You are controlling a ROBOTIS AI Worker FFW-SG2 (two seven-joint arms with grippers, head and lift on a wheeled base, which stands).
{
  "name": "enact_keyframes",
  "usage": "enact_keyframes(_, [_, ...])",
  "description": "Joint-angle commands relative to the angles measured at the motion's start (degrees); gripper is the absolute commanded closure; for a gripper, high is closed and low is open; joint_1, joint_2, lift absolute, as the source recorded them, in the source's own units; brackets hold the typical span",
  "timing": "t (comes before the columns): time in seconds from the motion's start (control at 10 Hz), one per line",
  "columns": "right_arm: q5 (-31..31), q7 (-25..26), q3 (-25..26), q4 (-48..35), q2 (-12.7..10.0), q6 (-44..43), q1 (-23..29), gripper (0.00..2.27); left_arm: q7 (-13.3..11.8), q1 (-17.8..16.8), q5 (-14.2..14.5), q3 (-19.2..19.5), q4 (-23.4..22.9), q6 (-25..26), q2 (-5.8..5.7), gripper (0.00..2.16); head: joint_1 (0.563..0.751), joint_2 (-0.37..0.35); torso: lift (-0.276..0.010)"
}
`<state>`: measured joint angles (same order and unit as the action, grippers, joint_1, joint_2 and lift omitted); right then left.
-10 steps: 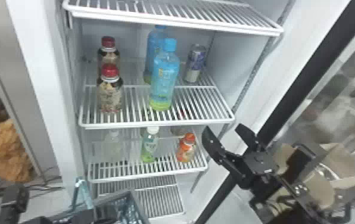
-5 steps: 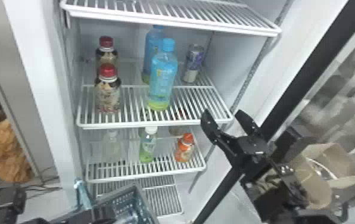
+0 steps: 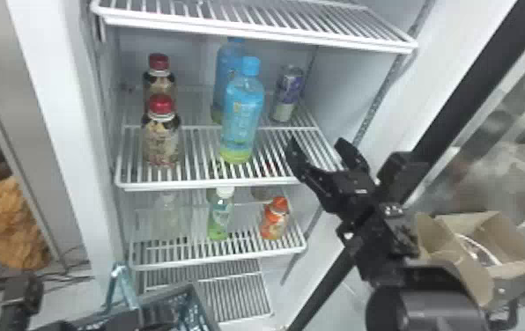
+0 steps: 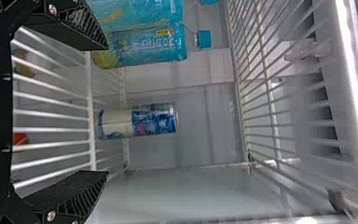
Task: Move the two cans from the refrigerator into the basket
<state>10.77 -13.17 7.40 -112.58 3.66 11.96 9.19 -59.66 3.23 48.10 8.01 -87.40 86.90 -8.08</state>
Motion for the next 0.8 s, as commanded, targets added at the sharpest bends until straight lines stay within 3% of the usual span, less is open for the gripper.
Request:
enact_keyframes(0.0, [-0.7, 0.1, -1.8, 3.5, 0.3, 0.0, -4.4, 0.11, 0.0, -0.3, 0.0, -0.1, 0.0, 0.0, 0.00, 1.19, 0.695, -0.266, -0.025])
enact_keyframes(0.7, [-3.8, 4.4, -4.1, 15.3, -0.1, 0.0, -15.4, 0.11, 0.1, -0.6, 0.0, -0.2, 0.0, 0.0, -0.27, 1.19, 0.695, -0.220, -0.025])
